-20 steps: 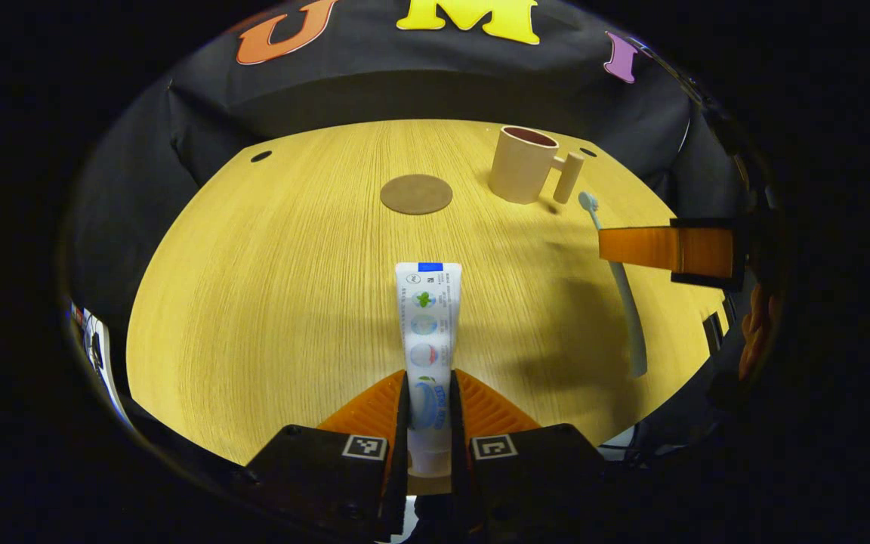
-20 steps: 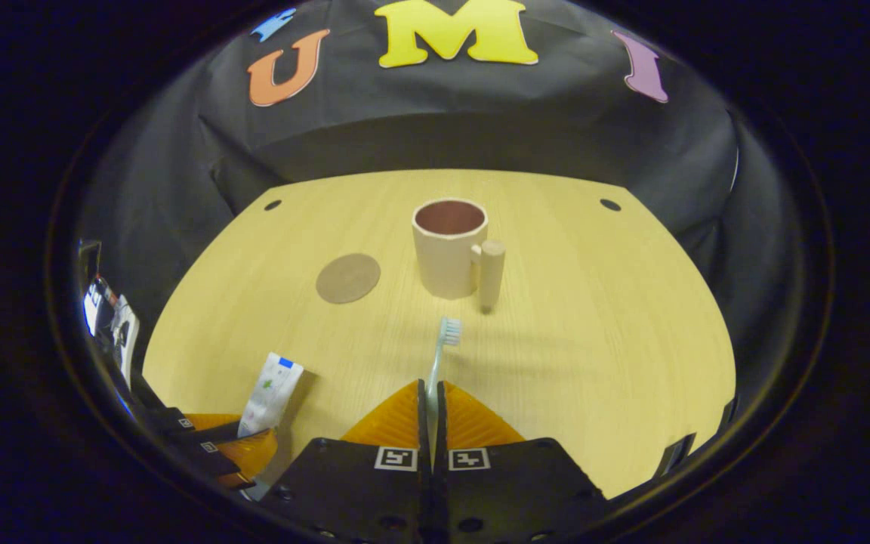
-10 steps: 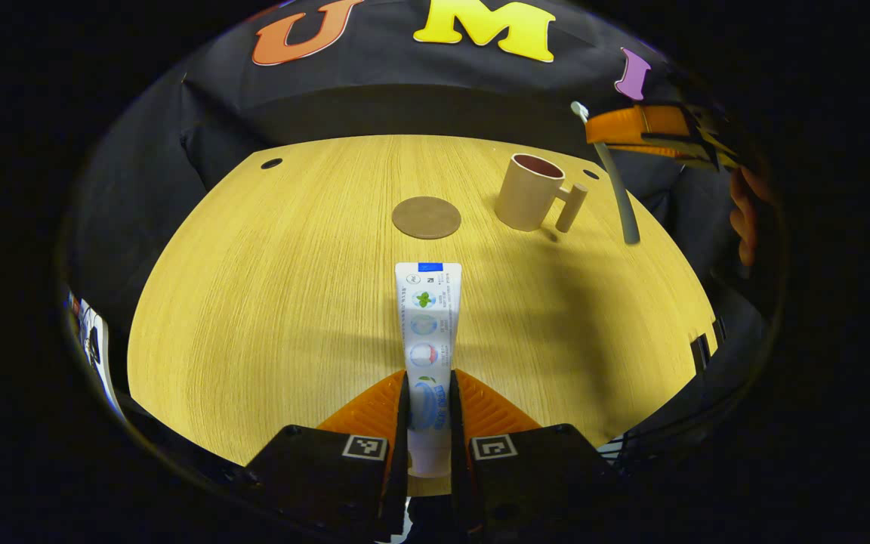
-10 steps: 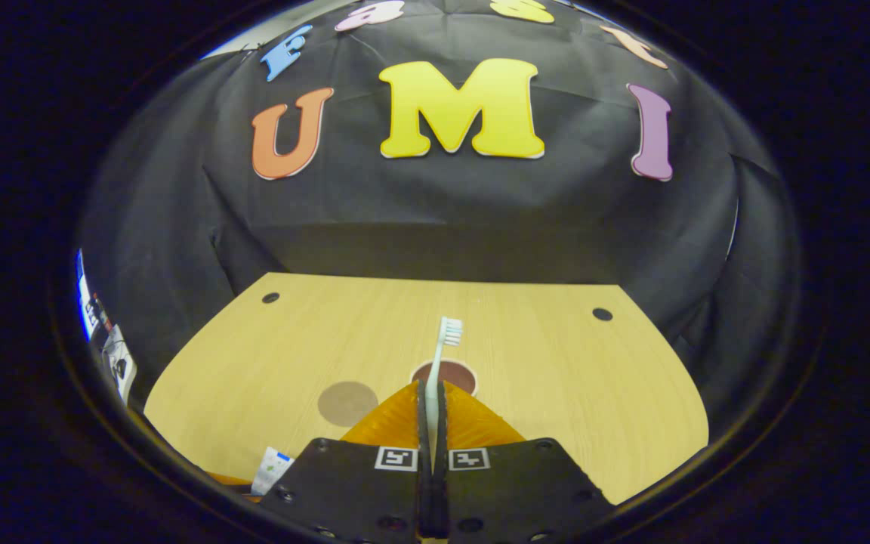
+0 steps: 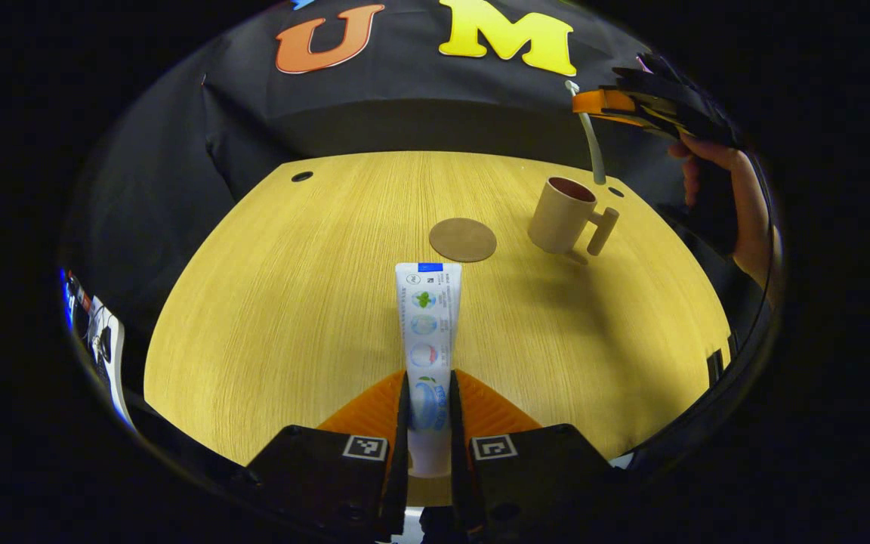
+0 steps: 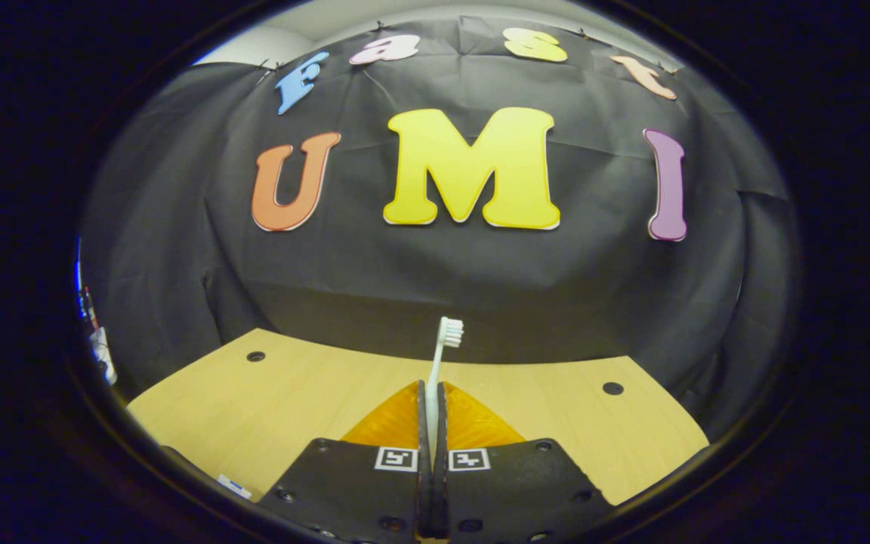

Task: Put the toothbrush and toothpaste on the desktop into the cup, then pick up the cup and place it on the coaster on the desktop.

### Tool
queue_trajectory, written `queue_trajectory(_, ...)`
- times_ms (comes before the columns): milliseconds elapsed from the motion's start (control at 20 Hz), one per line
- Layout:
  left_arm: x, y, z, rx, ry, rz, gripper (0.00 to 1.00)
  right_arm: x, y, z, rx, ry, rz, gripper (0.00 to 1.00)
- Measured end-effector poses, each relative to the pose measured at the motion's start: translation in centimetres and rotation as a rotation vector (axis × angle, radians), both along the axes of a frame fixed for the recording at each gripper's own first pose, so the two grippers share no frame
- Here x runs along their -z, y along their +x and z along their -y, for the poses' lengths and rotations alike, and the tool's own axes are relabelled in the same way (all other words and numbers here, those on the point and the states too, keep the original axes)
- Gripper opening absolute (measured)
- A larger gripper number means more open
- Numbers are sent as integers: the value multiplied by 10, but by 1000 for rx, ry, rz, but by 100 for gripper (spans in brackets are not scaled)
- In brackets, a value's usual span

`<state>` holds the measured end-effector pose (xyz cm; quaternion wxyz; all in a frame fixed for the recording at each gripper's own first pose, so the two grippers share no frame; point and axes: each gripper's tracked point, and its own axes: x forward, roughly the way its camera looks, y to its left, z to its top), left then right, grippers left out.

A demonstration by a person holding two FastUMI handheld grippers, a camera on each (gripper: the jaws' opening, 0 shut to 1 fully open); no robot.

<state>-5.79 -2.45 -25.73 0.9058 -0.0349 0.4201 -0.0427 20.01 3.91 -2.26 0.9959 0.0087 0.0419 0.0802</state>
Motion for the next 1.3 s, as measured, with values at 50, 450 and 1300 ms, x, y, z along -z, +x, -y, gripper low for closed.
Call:
queue_trajectory(50,1,2,-1,1,1,-3,27,0,7,0,6,20,11,0)
queue_trajectory(450,6,31,-8,20,27,0,27,20,45,11,56,34,27,0)
queue_trajectory(1300,-49,91,22,60,15,240,26,36,4,18,59,16,-3,29)
